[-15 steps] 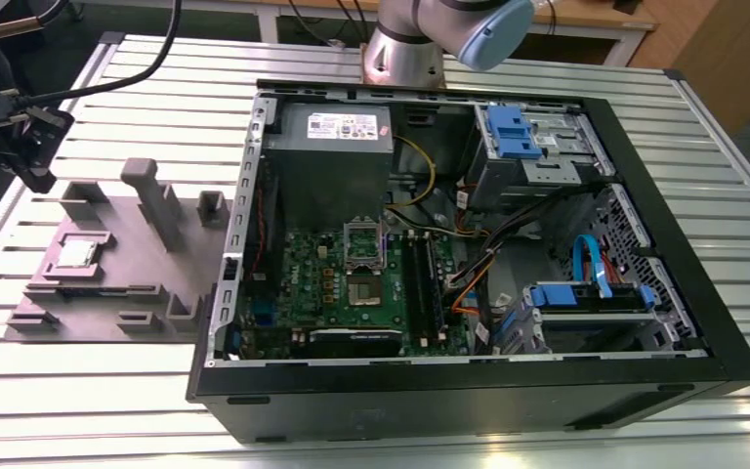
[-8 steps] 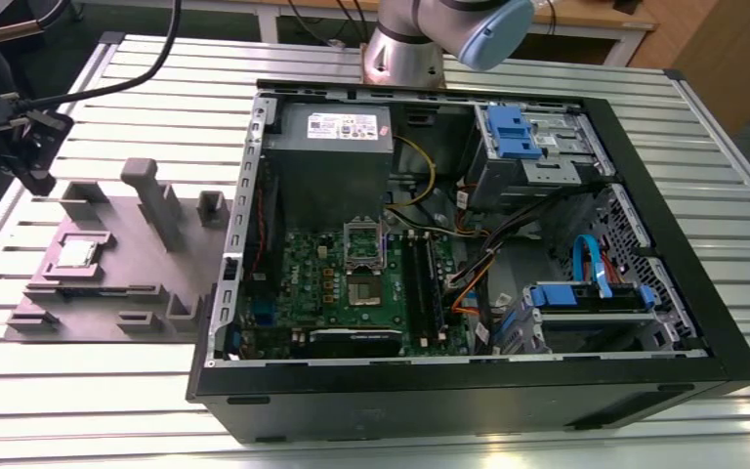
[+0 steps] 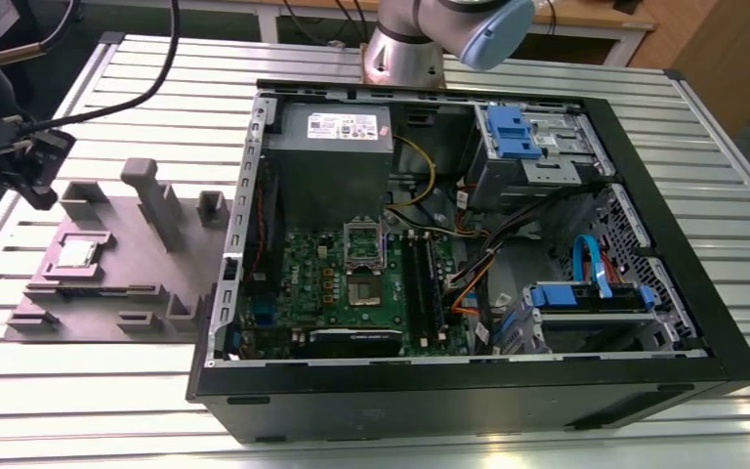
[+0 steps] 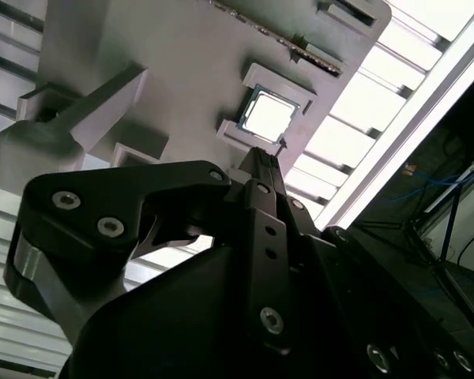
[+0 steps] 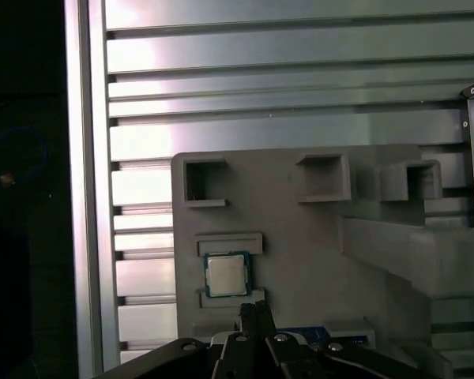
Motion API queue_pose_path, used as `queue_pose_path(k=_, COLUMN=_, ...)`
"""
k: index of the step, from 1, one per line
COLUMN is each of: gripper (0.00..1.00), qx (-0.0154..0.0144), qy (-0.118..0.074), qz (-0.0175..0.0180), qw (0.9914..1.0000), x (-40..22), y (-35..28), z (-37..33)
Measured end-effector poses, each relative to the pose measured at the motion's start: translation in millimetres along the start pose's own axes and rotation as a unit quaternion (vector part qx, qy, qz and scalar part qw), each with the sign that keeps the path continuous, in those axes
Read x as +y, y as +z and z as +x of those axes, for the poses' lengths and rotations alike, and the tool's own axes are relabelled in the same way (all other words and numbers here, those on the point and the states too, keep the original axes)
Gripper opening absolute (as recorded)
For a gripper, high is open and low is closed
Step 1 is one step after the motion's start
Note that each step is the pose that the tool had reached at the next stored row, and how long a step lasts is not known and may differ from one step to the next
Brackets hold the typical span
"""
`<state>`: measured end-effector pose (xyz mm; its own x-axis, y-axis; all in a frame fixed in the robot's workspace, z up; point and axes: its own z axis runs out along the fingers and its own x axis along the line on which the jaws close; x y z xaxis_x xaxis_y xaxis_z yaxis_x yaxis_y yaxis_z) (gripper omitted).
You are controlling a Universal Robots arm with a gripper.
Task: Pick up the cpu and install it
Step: 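Reach for the cpu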
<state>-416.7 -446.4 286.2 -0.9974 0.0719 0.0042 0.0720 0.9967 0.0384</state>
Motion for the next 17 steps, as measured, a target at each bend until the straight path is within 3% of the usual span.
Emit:
queue_pose_path(k=10, gripper=0.11, qx=0.0, qy=0.0, qz=0.0, qw=1.0, x=-5.8, y=17.2, z=2.1)
queue_pose_path(k=17, gripper=0.11, qx=0.0, qy=0.0, qz=0.0, qw=1.0, x=-5.9, y=17.7, z=2.4)
